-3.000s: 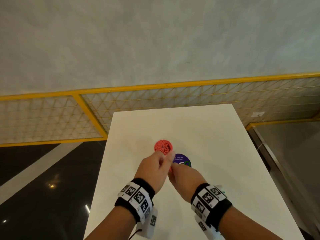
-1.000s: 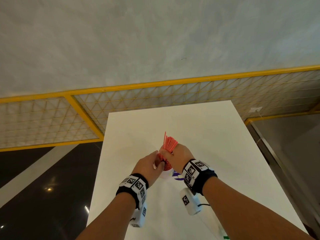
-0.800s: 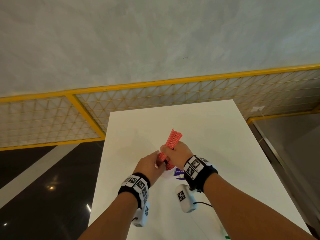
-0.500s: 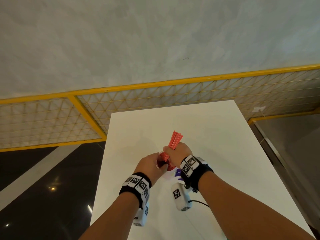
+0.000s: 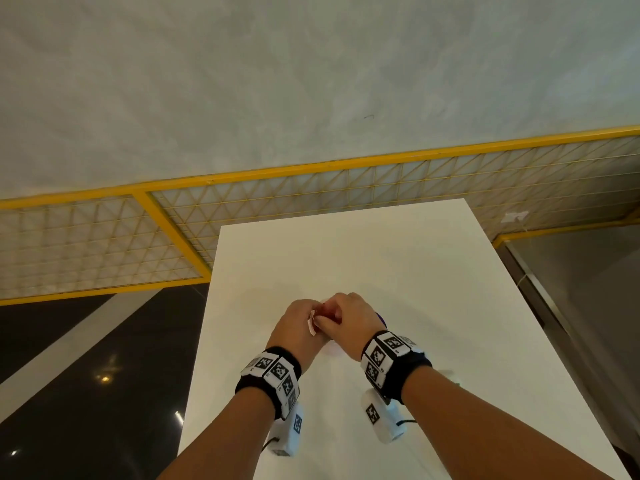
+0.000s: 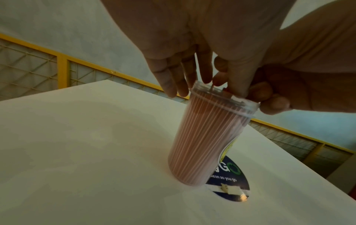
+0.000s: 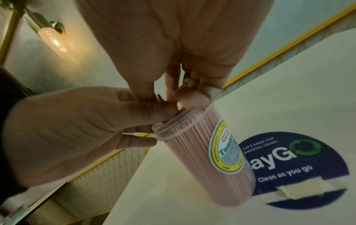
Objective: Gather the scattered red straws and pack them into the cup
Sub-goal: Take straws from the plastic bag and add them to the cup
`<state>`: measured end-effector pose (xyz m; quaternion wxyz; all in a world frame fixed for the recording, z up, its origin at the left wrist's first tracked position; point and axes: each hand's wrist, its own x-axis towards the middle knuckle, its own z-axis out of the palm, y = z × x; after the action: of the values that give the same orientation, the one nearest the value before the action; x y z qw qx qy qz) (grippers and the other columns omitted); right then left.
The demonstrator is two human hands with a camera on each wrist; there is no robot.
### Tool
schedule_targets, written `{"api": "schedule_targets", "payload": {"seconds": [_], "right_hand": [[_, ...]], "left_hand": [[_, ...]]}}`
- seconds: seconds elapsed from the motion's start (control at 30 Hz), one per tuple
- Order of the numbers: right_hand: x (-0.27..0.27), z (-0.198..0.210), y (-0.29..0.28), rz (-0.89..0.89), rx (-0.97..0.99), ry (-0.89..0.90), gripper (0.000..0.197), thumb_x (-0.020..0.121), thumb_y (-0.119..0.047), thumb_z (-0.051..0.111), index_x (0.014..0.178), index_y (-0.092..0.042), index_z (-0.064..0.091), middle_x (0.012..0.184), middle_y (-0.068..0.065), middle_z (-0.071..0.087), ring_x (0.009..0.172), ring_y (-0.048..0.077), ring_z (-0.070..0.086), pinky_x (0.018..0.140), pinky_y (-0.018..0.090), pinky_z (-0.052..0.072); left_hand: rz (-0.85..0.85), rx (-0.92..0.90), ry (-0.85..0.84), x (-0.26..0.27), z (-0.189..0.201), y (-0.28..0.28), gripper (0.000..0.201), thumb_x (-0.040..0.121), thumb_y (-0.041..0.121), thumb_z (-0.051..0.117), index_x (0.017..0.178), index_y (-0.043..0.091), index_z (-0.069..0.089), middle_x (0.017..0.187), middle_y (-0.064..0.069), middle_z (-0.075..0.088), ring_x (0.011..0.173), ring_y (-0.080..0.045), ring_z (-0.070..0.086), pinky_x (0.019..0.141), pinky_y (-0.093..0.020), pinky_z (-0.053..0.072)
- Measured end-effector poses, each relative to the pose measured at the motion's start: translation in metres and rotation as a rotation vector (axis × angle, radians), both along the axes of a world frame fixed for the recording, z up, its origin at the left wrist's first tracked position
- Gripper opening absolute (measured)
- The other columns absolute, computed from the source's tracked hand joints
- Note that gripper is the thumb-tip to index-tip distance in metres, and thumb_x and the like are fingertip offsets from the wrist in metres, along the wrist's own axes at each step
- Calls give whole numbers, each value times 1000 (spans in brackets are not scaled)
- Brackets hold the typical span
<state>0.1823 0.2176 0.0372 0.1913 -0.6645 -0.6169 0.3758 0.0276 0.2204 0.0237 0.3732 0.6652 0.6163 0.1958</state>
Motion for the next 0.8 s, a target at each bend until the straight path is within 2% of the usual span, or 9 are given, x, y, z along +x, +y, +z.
{"api": "schedule_targets", "payload": {"seconds": [0.1, 0.2, 0.27, 0.37, 0.47, 0.57, 0.63, 0.73, 0.8], "right_hand": [[8, 1, -3, 16, 26, 42, 36, 85, -51, 70, 115, -31, 64, 106, -8, 54, 86, 3, 59, 72, 16, 47], [23, 4, -16, 1, 62, 78, 42, 83, -52, 72, 119, -32, 61, 107, -13, 51, 83, 6, 63, 71, 21, 54], [41, 1, -35, -17, 102, 61, 33, 87, -45, 70, 116, -32, 61, 104, -15, 51, 75, 7, 63, 71, 18, 54], [73, -17, -77, -34, 89, -37, 21, 92, -36, 68, 112, -35, 63, 102, -14, 53, 71, 9, 62, 70, 8, 44], [101, -38, -128, -55, 32, -58, 20, 90, -33, 70, 103, -44, 60, 99, -15, 55, 74, 8, 62, 68, 9, 45], [121, -58, -175, -21, -56, -97, 21, 85, -41, 70, 95, -52, 55, 98, -17, 55, 74, 8, 63, 68, 12, 48], [132, -73, -202, -39, -89, -111, 17, 79, -53, 66, 90, -59, 55, 96, -19, 55, 74, 4, 63, 66, 13, 50], [143, -87, -229, -61, -72, -125, 17, 75, -56, 63, 89, -59, 55, 95, -20, 54, 84, -9, 61, 61, 3, 45], [146, -86, -241, -61, -94, -168, 14, 82, -49, 66, 91, -51, 55, 102, -21, 53, 89, -14, 58, 65, 4, 45]], "left_hand": [[-14, 34, -11, 0, 0, 0, 28, 88, 31, 72, 112, 42, 60, 119, 19, 58, 112, -8, 60, 88, -18, 43], [2, 91, 88, 0, 1, -4, 45, 93, 37, 68, 135, 34, 53, 136, 14, 54, 127, -10, 52, 103, -26, 44], [-49, 197, 142, 4, 5, -9, 55, 99, 42, 58, 149, 27, 41, 150, 9, 47, 138, -12, 44, 114, -30, 39], [-366, 326, 368, 17, 5, -20, 60, 107, 46, 31, 161, 22, 22, 168, 4, 24, 156, -14, 17, 129, -34, 11], [-505, 297, 592, 22, -9, -27, 65, 108, 48, 16, 164, 16, 5, 173, -2, 2, 159, -17, -5, 126, -34, -11], [-477, 256, 642, 23, -17, -28, 75, 106, 51, 24, 163, 13, -5, 172, -4, -9, 158, -22, -13, 126, -39, -10], [-465, 267, 610, 23, -19, -28, 75, 106, 46, 29, 163, 12, -4, 172, -5, -7, 159, -22, -10, 127, -39, -6], [-472, 296, 585, 20, -22, -30, 71, 102, 38, 33, 164, 12, 8, 172, -6, 4, 159, -24, 3, 129, -47, 6], [-489, 306, 552, 15, -22, -37, 70, 98, 35, 38, 162, 13, 20, 171, -5, 14, 158, -25, 13, 128, -49, 13]]}}
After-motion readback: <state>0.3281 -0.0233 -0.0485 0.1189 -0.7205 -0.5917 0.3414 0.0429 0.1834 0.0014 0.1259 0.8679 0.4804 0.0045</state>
